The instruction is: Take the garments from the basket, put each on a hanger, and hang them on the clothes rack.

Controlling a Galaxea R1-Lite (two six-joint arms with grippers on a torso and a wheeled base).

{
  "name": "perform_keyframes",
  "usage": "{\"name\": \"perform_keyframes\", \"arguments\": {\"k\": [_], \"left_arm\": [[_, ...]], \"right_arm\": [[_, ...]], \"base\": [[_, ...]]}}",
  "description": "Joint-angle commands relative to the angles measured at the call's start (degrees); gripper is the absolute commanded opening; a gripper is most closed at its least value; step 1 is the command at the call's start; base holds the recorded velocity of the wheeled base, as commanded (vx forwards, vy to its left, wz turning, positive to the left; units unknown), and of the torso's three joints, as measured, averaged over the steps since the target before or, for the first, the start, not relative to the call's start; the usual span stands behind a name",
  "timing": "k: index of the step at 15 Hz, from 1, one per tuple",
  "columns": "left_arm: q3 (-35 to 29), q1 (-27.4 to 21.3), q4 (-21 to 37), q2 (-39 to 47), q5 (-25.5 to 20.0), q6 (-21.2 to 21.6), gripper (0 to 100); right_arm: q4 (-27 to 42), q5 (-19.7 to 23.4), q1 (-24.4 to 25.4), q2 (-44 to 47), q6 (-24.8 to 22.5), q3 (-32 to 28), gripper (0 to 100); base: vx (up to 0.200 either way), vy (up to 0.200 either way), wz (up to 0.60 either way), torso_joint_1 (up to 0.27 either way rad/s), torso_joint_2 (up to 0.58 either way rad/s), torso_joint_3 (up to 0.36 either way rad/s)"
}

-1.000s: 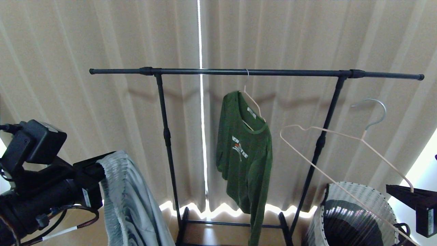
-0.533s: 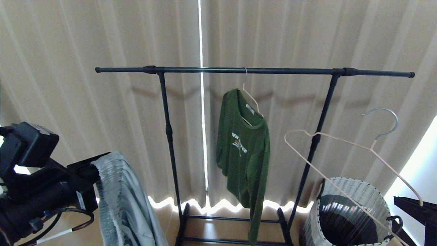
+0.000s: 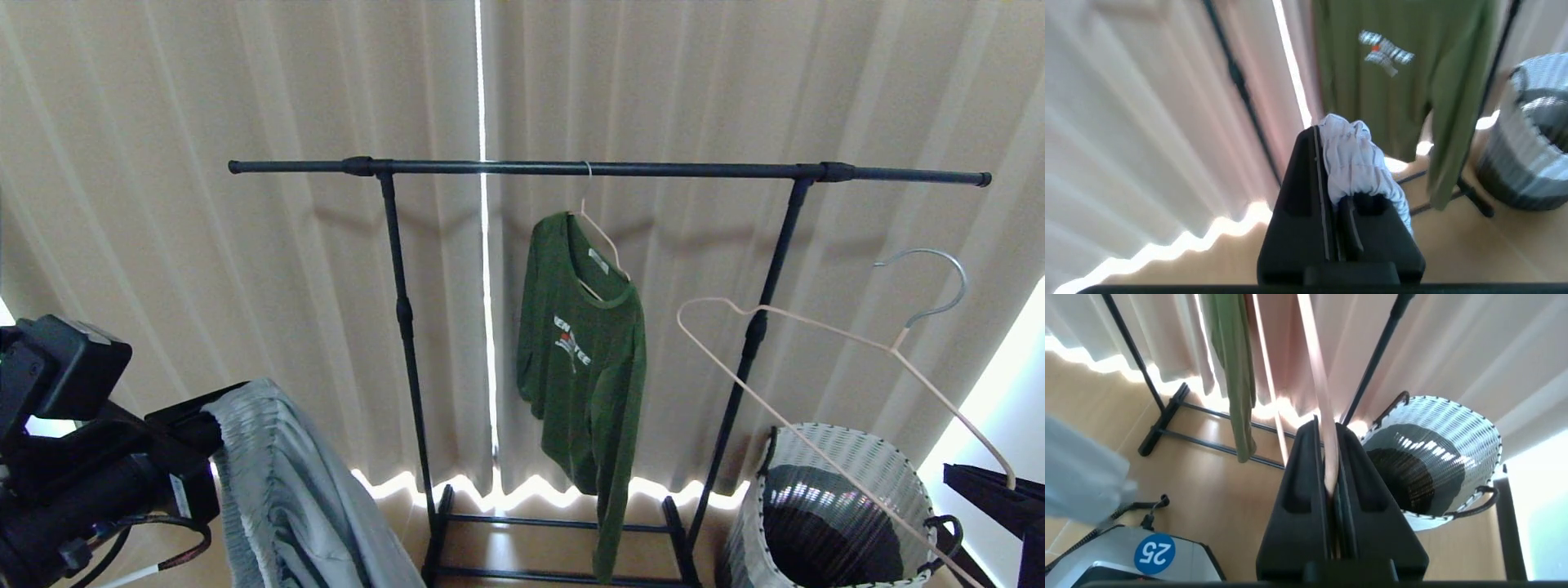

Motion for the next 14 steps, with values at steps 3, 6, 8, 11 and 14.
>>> {"name": "perform_keyframes", "arguments": {"k": [3,6,8,11,14], "left_arm": [[-1.39,0.32,0.04,0.39,0.34,-0.18,0],[-4.38,0.41,0.48,3.29,4.91,-0.09,0],[-7.63,-0.38,0.48,6.72,9.48,-0.09,0],[-12.82,-0.91,3.91,9.8,13.88,0.35,0],[-19.5,-3.9,14.19,11.38,16.51,-2.03,0]], "right_arm": [[-0.11,0.19,0.32,-0.65,-0.08,0.46,0],[-0.11,0.19,2.43,-1.62,-0.08,0.9,0],[0.16,0.36,5.68,-5.22,-0.08,0.99,0],[0.16,0.45,9.29,-5.75,0.8,1.43,0],[-0.11,3.18,9.64,-4.08,3.26,0.29,0]], "base": [[0.0,0.0,0.0,0.0,0.0,0.0],[0.0,0.0,0.0,0.0,0.0,0.0],[0.0,0.0,0.0,0.0,0.0,0.0],[0.0,0.0,0.0,0.0,0.0,0.0],[0.0,0.0,0.0,0.0,0.0,0.0]]}}
